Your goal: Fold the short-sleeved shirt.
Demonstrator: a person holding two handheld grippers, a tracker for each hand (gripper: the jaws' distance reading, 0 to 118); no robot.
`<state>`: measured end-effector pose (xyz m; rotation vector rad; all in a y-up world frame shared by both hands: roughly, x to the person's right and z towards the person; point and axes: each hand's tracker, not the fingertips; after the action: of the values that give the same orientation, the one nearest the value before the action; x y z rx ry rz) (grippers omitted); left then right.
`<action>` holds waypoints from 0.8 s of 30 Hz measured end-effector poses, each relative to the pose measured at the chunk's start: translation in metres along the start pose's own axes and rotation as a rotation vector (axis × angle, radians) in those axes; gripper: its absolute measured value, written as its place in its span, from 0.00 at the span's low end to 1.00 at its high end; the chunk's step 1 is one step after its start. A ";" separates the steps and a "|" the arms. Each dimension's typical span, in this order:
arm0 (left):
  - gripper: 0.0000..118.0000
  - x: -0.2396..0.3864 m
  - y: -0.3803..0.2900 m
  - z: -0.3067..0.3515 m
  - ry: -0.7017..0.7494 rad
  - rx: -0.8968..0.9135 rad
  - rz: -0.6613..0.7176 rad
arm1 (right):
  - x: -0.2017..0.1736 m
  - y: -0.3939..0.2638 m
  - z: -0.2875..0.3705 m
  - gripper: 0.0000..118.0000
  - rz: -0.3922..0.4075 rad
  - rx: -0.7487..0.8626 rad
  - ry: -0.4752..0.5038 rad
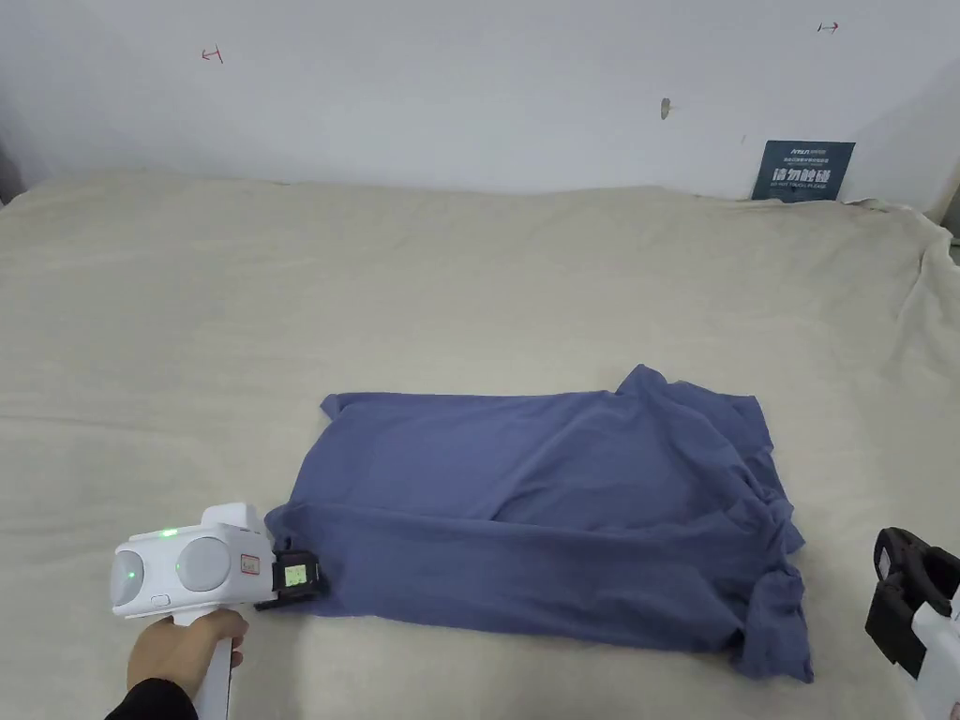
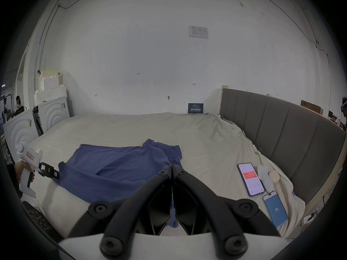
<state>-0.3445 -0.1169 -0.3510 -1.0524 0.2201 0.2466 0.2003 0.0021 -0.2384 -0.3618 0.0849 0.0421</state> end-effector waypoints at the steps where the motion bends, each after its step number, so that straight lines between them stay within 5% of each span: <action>1: 0.67 0.000 -0.001 -0.003 0.000 -0.005 -0.011 | 0.000 -0.001 -0.002 0.00 -0.002 -0.005 0.000; 5: 0.50 0.002 -0.008 -0.002 0.014 0.024 -0.081 | 0.000 -0.003 -0.005 0.00 -0.004 -0.024 -0.001; 8: 0.14 0.006 -0.010 0.001 0.019 0.057 -0.150 | -0.002 -0.009 -0.008 0.00 -0.007 -0.055 -0.004; 9: 0.09 0.006 -0.009 0.001 -0.014 0.053 -0.147 | -0.002 -0.011 -0.014 0.00 -0.014 -0.079 -0.006; 14: 0.05 0.002 -0.007 0.006 -0.042 0.066 -0.115 | -0.002 -0.032 -0.050 0.04 -0.034 -0.231 -0.015; 18: 0.05 0.000 -0.005 0.022 -0.069 0.094 -0.107 | 0.001 -0.058 -0.079 0.54 -0.080 -0.346 -0.007; 24: 0.05 -0.006 0.004 0.029 -0.108 0.114 -0.067 | 0.010 -0.091 -0.117 0.54 -0.079 -0.488 -0.002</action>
<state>-0.3495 -0.0906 -0.3386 -0.9294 0.0999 0.2269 0.2069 -0.1240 -0.3165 -0.8521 0.0578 -0.0156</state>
